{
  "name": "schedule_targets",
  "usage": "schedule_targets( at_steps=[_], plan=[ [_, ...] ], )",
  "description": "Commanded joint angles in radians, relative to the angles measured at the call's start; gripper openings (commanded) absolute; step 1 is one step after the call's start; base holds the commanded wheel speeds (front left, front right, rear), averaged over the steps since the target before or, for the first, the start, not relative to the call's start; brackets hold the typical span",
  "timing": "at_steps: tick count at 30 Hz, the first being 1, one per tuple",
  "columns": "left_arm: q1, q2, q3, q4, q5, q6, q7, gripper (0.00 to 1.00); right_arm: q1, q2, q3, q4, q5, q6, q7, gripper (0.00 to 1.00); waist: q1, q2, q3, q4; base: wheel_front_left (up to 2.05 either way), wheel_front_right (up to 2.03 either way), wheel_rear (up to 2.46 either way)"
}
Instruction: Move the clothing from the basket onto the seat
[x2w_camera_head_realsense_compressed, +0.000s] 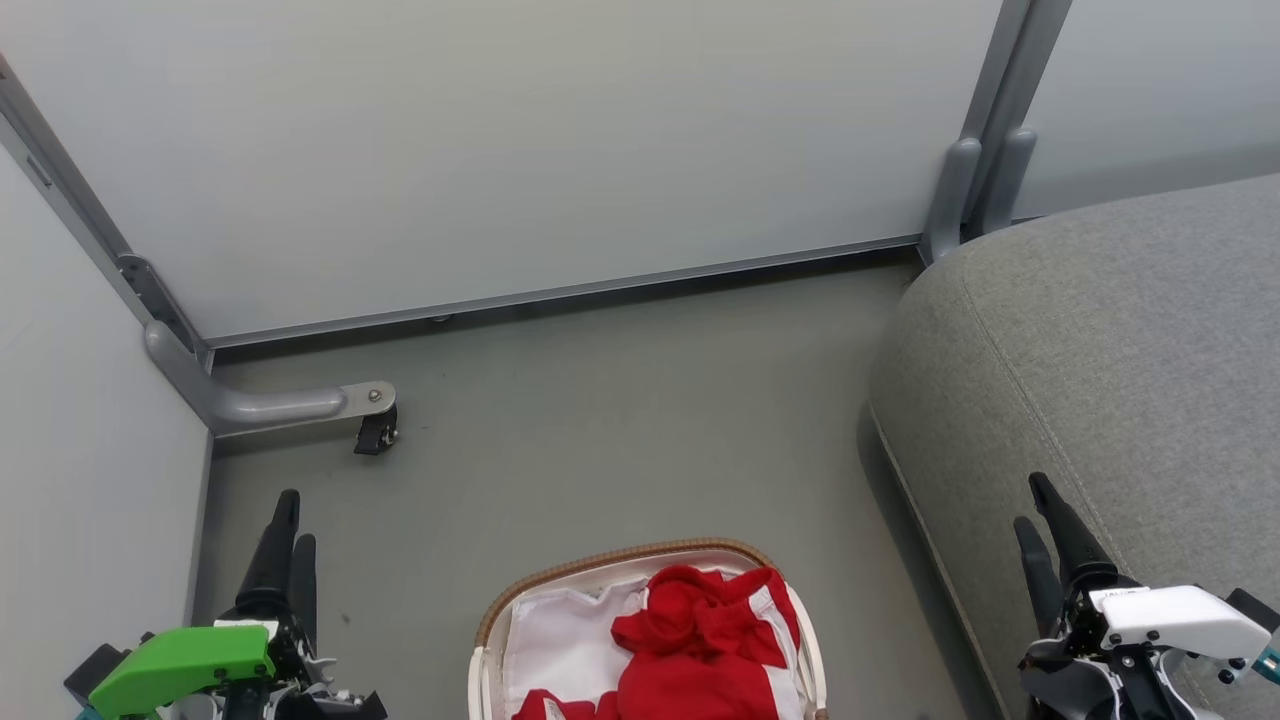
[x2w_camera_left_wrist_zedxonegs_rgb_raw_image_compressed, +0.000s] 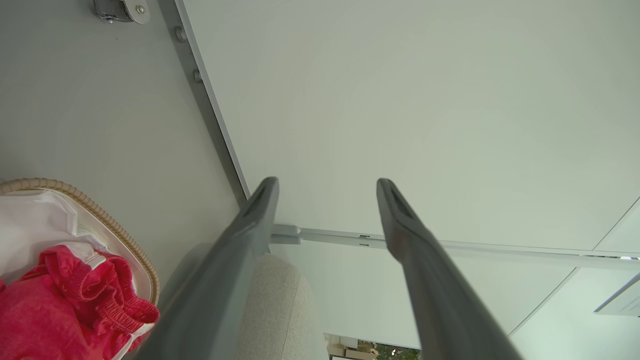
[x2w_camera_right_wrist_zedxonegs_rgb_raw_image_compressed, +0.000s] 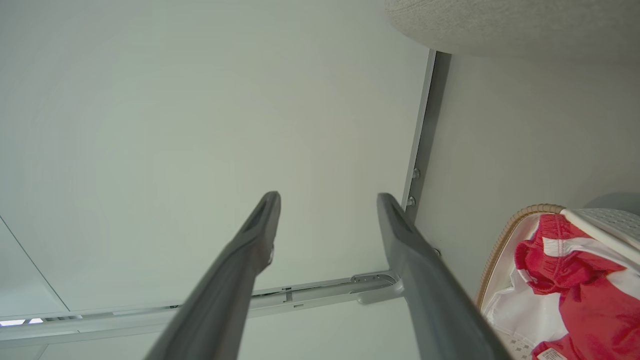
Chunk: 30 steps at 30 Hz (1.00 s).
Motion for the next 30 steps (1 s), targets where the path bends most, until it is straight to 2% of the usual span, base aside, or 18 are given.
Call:
schedule_targets(
  at_steps=[1,6,14,26,30],
  plan=[
    [-0.012,0.003,-0.014,-0.022,0.010,-0.001,-0.014,1.00,-0.010,-0.007,0.008,-0.015,-0.014,0.000,-0.014,1.00,0.0000,0.0000,0.000,0.000,0.00,0.00,0.00],
    [-0.007,0.004,-0.033,-0.028,0.022,-0.001,-0.033,1.00,-0.007,-0.008,0.017,-0.013,-0.034,0.000,-0.033,1.00,0.0000,0.0000,0.000,0.000,0.00,0.00,0.00],
    [0.000,0.005,-0.057,-0.049,0.101,-0.002,-0.073,1.00,-0.005,-0.010,0.010,-0.017,-0.143,0.000,-0.073,1.00,0.0000,0.0000,-0.001,0.001,0.00,0.00,0.00],
    [0.004,0.006,-0.065,-0.092,0.310,-0.002,-0.121,1.00,0.003,-0.012,0.005,-0.069,-0.403,0.000,-0.122,1.00,0.0000,0.0000,-0.002,0.002,0.00,0.00,0.00],
    [0.002,0.007,-0.069,-0.107,0.418,0.012,-0.136,1.00,0.005,-0.012,0.021,-0.106,-0.535,0.000,-0.138,1.00,0.0000,0.0000,-0.001,0.003,0.00,0.00,0.00]
  ],
)
